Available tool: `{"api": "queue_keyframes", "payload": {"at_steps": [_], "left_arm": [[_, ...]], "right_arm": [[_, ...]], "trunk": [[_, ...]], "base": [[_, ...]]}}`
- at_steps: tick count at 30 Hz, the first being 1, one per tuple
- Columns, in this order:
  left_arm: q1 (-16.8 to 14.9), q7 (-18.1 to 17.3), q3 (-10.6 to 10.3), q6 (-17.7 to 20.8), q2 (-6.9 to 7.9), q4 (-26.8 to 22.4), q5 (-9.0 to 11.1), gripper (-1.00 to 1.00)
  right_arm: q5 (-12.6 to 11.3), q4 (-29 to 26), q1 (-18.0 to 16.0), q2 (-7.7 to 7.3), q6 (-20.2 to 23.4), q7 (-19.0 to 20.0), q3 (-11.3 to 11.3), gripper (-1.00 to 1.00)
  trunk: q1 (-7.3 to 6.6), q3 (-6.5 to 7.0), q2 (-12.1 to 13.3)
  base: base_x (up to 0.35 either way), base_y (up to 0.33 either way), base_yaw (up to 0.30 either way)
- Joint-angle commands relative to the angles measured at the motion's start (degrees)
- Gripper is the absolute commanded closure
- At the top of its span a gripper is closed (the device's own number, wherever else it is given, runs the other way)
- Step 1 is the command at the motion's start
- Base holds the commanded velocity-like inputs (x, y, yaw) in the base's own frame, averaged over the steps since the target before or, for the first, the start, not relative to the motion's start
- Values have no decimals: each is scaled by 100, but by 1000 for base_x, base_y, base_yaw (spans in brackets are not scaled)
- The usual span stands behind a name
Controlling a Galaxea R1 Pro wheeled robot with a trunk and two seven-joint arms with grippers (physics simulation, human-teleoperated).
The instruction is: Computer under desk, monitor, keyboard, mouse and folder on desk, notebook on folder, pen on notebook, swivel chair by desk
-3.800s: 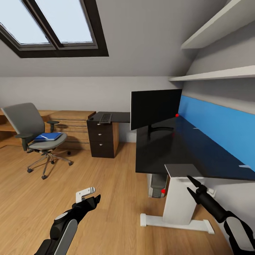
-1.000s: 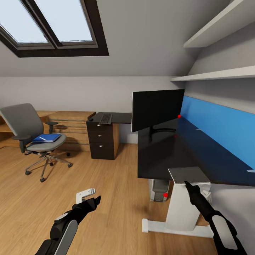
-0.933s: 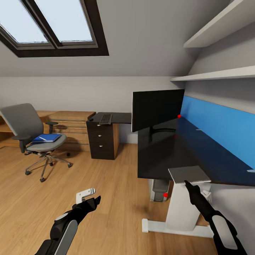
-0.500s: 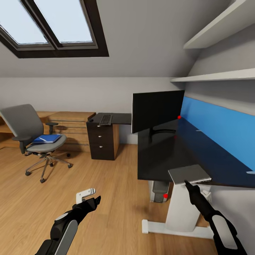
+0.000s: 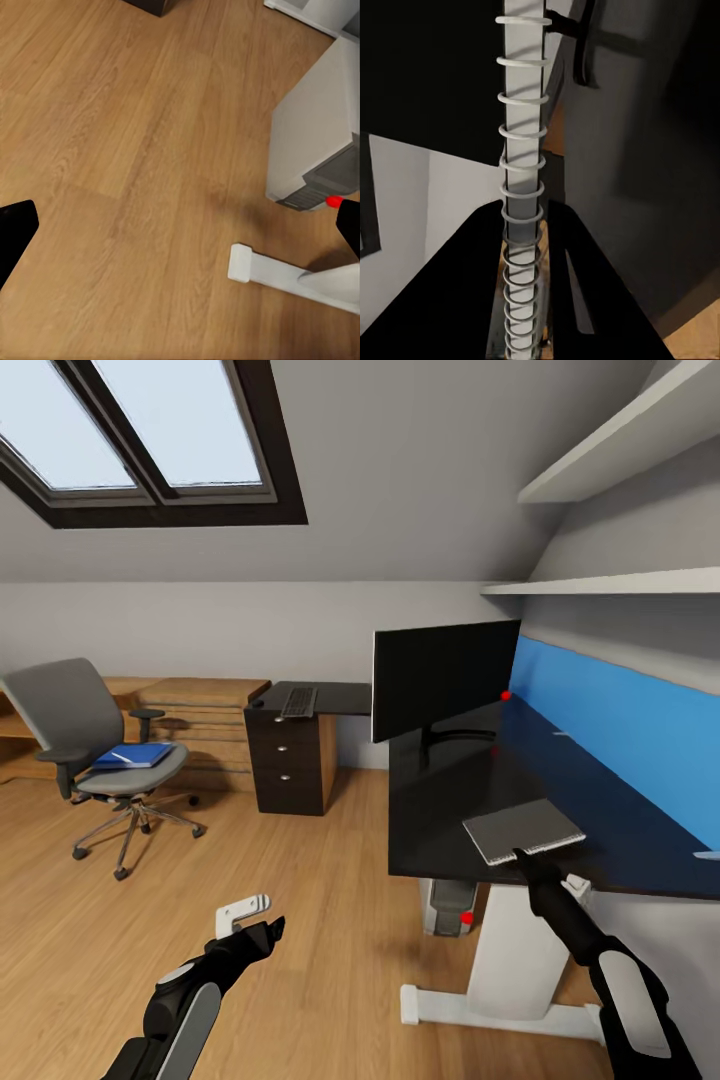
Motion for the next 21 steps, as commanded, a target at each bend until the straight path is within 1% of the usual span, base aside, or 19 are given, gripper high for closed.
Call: {"api": "queue_keyframes", "payload": {"at_steps": [1, 5, 6, 8, 10, 16, 18, 19, 21], "left_arm": [[-4, 50, -5, 13, 0, -7, 60, -100], [-4, 25, -6, 2, 0, 4, 66, -100], [-4, 21, -6, 0, 0, 8, 67, -100], [-4, 20, -6, 1, 3, 10, 67, -100], [-4, 18, -4, 1, 7, 11, 70, -100], [-4, 18, -4, -1, 9, 12, 73, -100], [-4, 17, -2, -1, 12, 12, 73, -100], [-4, 15, -2, -2, 16, 12, 75, -100], [-4, 13, 0, -2, 17, 12, 76, -100]], "right_arm": [[-35, -7, -4, 3, 72, 22, -13, 100], [-35, -43, 1, 25, 295, 36, -6, 100], [-34, -68, 1, 70, 432, 38, -3, 100], [-29, -110, 2, 100, 543, 37, -2, 100], [-16, -193, 2, 142, 788, 39, -1, 100], [0, -252, 2, 168, 1069, 43, 16, 100], [9, -283, 2, 170, 1101, 37, 128, 100], [16, -353, 2, 166, 1103, 33, 532, 100], [9, -375, 2, 166, 1100, 47, 713, 100]], "trunk": [[-1, -6, -3], [-1, -6, -3], [-1, -6, -3], [-1, -6, -3], [-1, -6, -3], [-1, -6, -3], [-1, -6, -3], [-1, -6, -3], [-1, -6, -3]], "base": [[0, 0, 0], [0, 0, 0], [0, 32, 0], [0, 95, 0], [3, 205, 0], [52, 268, 0], [112, 301, 0], [138, 309, 0], [142, 310, 0]]}}
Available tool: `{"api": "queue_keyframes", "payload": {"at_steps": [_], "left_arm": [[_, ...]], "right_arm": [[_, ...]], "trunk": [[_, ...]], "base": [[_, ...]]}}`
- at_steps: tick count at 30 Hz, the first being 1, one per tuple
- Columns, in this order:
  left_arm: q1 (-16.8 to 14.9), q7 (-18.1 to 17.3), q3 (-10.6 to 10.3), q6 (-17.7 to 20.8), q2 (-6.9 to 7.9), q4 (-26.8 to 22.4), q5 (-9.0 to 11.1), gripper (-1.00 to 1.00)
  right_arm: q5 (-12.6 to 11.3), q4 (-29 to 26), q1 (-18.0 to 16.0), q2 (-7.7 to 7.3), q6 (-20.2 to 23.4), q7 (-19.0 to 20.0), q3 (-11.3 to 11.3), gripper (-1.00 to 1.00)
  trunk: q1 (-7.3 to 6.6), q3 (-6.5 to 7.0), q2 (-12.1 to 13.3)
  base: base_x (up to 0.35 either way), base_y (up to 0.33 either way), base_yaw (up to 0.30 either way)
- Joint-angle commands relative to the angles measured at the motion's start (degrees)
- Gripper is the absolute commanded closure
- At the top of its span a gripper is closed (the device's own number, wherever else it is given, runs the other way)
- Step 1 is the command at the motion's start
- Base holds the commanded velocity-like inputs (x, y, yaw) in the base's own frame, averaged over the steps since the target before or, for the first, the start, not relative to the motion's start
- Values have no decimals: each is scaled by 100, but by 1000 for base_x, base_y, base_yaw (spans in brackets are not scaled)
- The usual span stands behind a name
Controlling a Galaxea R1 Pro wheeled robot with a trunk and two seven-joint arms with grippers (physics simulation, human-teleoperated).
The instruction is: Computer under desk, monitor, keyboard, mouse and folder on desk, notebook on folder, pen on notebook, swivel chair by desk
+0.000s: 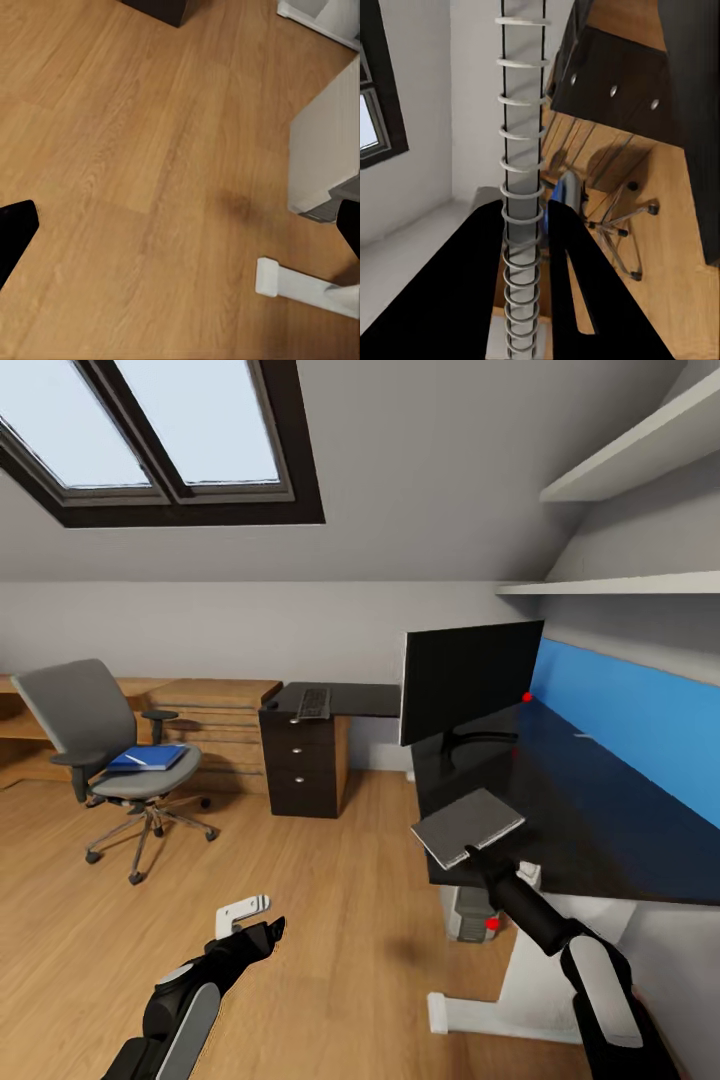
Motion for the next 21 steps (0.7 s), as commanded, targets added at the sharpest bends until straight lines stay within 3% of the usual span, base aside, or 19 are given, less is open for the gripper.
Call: {"api": "queue_keyframes", "payload": {"at_steps": [1, 10, 13, 21], "left_arm": [[-3, 51, -5, 12, 2, -6, 61, -100], [-3, 53, -2, 12, 11, -6, 76, -100], [-3, 85, -23, 60, -83, -104, 27, -100], [-3, 83, -91, 64, -38, -250, 19, -100]], "right_arm": [[-11, -5, -6, 7, 48, 27, 21, 100], [-25, -19, -6, -60, 157, 185, 280, 100], [-79, -18, 11, 38, 218, 135, 183, 100], [-224, -40, 16, 88, 206, 146, 155, 100]], "trunk": [[1, -6, -3], [1, -6, -3], [1, -6, -3], [1, -6, -3]], "base": [[145, 311, 0], [160, 311, 0], [70, 0, 0], [145, 25, 0]]}}
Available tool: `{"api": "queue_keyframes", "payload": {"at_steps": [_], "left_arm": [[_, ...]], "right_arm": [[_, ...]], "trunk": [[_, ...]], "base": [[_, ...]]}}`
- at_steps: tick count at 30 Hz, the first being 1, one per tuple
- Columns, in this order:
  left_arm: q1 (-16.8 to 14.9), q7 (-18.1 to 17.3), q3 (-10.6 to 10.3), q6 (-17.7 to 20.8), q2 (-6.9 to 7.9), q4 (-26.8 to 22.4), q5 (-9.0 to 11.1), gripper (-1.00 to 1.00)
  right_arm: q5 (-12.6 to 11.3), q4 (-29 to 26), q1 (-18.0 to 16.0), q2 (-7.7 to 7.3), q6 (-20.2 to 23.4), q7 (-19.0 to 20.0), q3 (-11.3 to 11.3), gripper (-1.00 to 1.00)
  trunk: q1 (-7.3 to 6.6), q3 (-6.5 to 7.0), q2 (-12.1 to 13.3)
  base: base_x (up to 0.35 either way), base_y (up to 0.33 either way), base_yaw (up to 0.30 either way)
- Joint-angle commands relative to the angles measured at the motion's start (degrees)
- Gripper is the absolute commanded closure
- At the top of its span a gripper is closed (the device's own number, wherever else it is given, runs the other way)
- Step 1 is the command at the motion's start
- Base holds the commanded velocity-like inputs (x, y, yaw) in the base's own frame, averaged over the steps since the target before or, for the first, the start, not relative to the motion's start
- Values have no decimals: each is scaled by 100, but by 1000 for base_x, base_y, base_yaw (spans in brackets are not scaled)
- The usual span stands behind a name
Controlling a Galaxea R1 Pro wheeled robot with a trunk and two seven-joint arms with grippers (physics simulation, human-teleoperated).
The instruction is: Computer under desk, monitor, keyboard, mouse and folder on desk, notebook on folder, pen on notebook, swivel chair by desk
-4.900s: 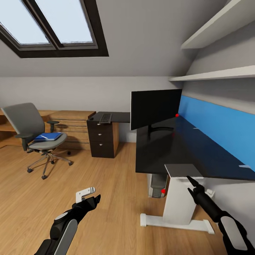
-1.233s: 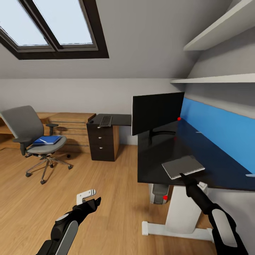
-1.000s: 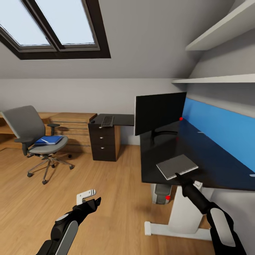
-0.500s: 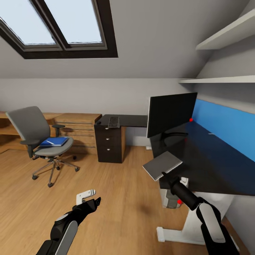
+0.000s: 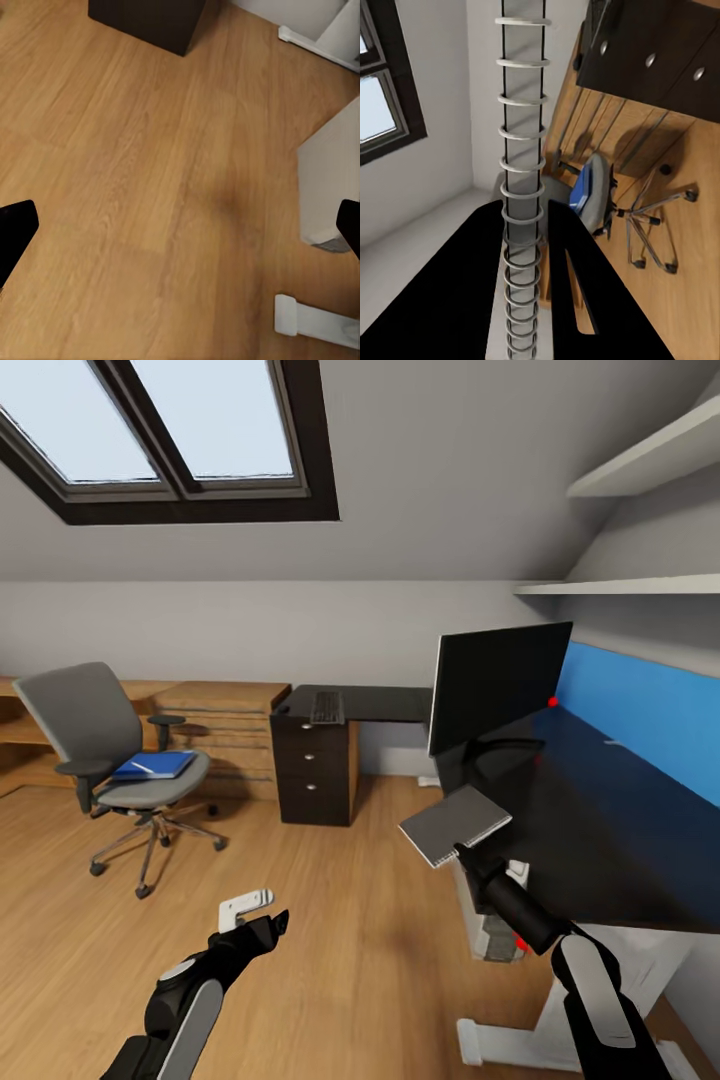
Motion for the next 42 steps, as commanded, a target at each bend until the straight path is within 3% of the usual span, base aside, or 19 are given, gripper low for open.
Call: {"api": "queue_keyframes", "payload": {"at_steps": [1, 8, 25, 42], "left_arm": [[-4, 53, -18, 14, 6, -9, 60, -100], [-4, 53, -65, 14, 24, -13, 60, -100], [-4, 71, -60, 5, 24, 6, 85, -100], [-4, 70, -53, 5, 32, 9, 100, -100]], "right_arm": [[-11, -2, -5, 8, 46, 25, -20, 100], [-14, -3, 6, 10, 50, 25, -12, 100], [-10, 23, 8, 14, 43, 10, -3, 100], [-3, 32, 10, 14, 43, 9, 6, 100]], "trunk": [[2, -6, -3], [2, -6, -3], [-372, 299, 679], [-745, 604, 1361]], "base": [[233, 102, 0], [214, 148, 0], [10, 15, 0], [98, 275, 0]]}}
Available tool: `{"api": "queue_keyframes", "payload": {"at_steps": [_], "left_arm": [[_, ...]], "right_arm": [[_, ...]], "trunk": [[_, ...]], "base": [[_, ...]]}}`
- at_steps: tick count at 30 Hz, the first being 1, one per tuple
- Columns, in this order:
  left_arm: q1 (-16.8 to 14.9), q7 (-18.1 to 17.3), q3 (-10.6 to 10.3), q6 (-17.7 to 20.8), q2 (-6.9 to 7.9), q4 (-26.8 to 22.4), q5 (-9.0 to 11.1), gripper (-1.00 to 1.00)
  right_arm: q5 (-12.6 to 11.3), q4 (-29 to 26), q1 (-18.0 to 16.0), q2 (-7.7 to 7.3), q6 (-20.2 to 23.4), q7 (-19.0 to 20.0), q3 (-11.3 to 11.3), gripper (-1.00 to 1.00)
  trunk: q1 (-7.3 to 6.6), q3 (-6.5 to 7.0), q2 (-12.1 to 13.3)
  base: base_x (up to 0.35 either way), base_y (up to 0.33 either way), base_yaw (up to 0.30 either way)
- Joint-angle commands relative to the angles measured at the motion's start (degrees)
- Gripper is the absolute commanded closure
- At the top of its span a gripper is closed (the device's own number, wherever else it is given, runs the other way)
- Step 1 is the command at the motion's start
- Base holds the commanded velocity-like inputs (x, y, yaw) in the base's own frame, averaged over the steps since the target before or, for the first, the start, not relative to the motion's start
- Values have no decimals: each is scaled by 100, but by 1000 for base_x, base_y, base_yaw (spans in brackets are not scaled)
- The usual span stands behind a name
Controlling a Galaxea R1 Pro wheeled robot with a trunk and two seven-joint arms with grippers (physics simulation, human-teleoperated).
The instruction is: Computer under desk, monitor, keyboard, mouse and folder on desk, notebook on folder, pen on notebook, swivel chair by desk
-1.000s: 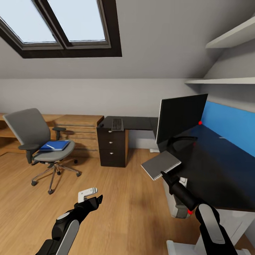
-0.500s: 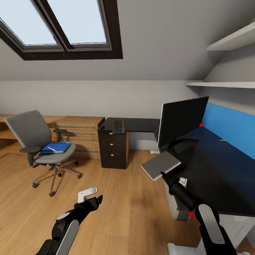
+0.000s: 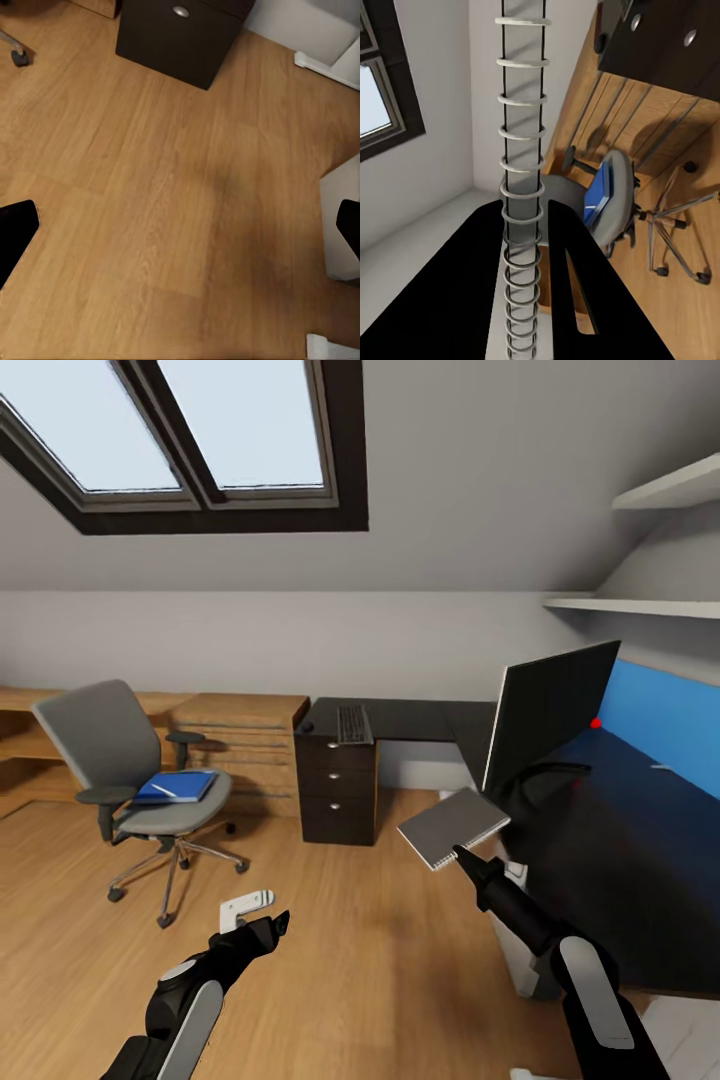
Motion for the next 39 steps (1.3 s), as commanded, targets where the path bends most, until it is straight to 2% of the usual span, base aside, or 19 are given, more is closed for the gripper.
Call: {"api": "queue_keyframes", "payload": {"at_steps": [1, 9, 17, 21, 39], "left_arm": [[-4, 53, -4, 12, 2, -6, 61, -100], [-4, 53, -12, 18, -2, -6, 33, -100], [-4, 53, -2, 12, 2, -6, 12, -100], [-4, 53, 4, 12, 2, -6, 13, -100], [-4, 53, -1, 12, 2, 3, 19, -100]], "right_arm": [[-8, -1, -7, 8, 48, 23, -21, 100], [-8, 0, -9, 3, 48, 23, -21, 100], [-6, 76, -9, 2, 48, 26, -6, 100], [-7, 83, -8, 1, 44, 30, 96, 100], [-8, 82, -7, -46, 43, 54, 181, 100]], "trunk": [[-22, 12, 38], [-197, 156, 359], [-373, 300, 680], [-461, 371, 840], [-461, 371, 840]], "base": [[105, 300, 0], [134, 273, 0], [148, 61, 0], [281, 59, 0], [321, 14, 0]]}}
